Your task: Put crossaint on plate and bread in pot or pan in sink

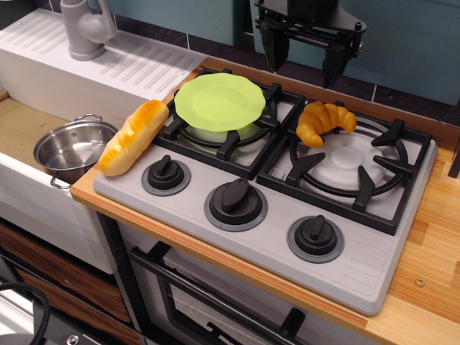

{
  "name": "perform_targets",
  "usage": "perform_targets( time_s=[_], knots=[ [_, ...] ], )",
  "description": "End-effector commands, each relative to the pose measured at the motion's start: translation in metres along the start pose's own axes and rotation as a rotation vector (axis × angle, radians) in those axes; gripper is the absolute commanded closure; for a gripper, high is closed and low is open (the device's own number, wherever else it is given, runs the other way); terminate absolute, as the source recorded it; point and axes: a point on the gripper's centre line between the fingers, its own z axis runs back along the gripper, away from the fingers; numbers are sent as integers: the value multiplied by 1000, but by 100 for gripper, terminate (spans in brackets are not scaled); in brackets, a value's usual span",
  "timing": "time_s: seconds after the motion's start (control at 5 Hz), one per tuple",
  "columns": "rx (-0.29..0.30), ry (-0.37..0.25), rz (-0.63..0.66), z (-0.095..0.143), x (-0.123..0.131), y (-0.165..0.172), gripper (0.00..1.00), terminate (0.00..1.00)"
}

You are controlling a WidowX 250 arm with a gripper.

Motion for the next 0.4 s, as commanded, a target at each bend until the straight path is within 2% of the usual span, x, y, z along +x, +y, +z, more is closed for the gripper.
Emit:
perform_targets(
  time_s=[0.0, 0.2],
  knots=[
    [0, 0, 0, 0, 0, 0, 0, 0],
    [-11, -19, -10, -11, 3, -2, 0, 0]
  ],
)
